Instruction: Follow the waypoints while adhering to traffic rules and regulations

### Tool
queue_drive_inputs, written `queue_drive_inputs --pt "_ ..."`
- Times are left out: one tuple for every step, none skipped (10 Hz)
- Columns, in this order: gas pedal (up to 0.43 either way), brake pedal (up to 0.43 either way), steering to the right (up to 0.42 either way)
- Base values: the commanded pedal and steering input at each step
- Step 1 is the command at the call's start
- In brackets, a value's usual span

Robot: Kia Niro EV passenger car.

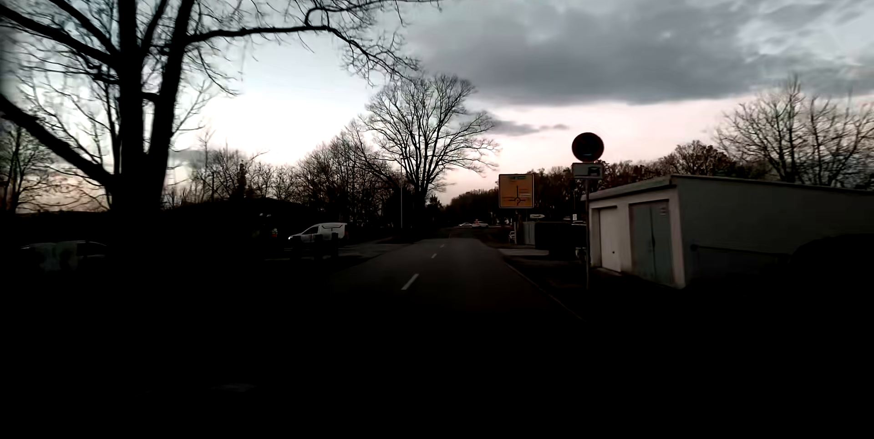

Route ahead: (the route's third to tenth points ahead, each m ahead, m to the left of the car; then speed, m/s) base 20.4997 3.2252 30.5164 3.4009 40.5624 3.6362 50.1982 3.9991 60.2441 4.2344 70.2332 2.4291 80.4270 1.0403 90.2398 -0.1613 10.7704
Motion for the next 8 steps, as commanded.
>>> queue_drive_inputs --pt "0.098 0.0 -0.001" --pt "0.098 0.0 -0.001" --pt "0.098 0.0 -0.001" --pt "0.098 0.0 -0.001" --pt "0.098 0.0 -0.001" --pt "0.098 0.0 -0.001" --pt "0.098 0.0 -0.001" --pt "0.098 0.0 -0.001"
